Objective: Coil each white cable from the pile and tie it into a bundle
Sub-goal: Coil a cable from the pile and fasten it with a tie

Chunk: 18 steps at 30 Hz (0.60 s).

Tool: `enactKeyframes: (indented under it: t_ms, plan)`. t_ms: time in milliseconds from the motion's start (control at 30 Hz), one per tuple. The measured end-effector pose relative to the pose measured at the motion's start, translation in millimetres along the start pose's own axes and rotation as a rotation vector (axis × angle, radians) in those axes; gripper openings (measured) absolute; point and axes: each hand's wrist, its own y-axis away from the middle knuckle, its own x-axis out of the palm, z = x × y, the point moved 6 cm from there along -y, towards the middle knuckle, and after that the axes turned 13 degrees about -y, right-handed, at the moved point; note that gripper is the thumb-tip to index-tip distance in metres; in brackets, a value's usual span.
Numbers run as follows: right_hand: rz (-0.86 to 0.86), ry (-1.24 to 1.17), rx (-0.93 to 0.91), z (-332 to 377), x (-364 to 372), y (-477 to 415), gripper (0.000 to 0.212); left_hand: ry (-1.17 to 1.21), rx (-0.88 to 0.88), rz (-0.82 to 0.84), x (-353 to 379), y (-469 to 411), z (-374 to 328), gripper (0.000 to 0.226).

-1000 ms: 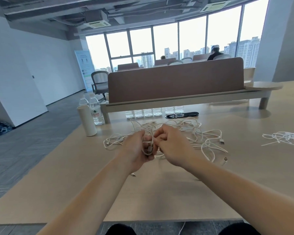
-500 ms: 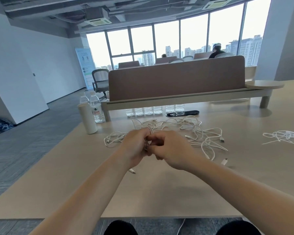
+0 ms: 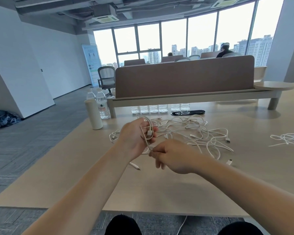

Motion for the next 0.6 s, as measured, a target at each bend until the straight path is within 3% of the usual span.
enactKeyframes:
  t_ms: [300, 600]
  plan:
    - [0.131, 0.048, 0.051, -13, 1, -3, 0.026, 0.025, -0.038, 0.036, -14, 2, 0, 0.034]
    - [-0.053, 0.305, -0.119, 18, -14, 2, 0.027, -0.031, 0.003, 0.031, -24, 2, -11, 0.035]
